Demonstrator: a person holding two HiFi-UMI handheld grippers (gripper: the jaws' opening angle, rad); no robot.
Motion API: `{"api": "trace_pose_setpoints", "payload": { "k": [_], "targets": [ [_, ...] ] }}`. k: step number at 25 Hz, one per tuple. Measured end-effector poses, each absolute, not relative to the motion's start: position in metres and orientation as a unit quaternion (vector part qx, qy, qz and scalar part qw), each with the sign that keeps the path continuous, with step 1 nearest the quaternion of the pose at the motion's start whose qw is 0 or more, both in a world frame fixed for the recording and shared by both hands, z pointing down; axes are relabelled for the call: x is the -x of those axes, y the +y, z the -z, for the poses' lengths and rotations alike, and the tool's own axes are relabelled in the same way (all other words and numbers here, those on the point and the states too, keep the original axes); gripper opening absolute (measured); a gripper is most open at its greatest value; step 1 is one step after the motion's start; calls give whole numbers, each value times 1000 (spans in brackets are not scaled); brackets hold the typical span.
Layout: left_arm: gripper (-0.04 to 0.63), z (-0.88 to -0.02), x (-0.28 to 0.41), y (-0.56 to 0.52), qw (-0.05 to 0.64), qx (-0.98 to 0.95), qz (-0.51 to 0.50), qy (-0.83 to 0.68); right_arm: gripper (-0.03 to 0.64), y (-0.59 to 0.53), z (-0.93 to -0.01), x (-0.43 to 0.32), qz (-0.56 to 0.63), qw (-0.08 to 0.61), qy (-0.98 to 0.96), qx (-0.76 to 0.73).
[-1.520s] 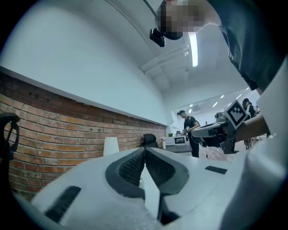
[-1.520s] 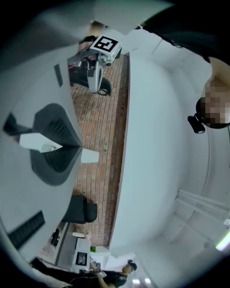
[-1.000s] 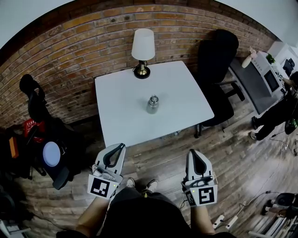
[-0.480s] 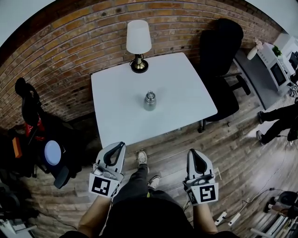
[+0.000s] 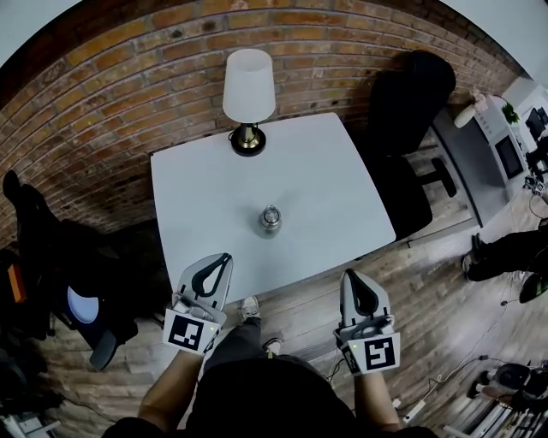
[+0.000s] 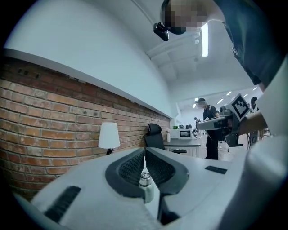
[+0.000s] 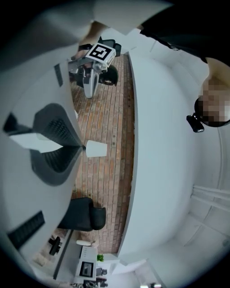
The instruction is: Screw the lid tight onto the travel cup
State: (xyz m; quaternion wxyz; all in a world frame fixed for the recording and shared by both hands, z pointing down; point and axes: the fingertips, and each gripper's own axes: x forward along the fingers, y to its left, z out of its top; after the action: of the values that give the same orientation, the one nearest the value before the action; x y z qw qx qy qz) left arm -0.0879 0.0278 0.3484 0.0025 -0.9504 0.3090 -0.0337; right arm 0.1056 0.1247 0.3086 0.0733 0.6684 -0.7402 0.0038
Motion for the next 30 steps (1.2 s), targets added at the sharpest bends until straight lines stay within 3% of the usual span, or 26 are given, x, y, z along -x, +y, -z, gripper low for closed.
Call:
{"api": "trace_pose_setpoints", "payload": {
  "k": [12,18,30],
  "targets": [
    [29,-363,63,-44,-25,952,39,301,14,49,-311,-118,-13,90,-744,-662],
    [29,-368,54,-47,-26,945,55,323,14,17,-326,-122,-36,66,-772,-631],
    [31,-415,25,-41,-65,936,90,335,14,1,-362,-134,-52,105,-810,-574]
  ]
}}
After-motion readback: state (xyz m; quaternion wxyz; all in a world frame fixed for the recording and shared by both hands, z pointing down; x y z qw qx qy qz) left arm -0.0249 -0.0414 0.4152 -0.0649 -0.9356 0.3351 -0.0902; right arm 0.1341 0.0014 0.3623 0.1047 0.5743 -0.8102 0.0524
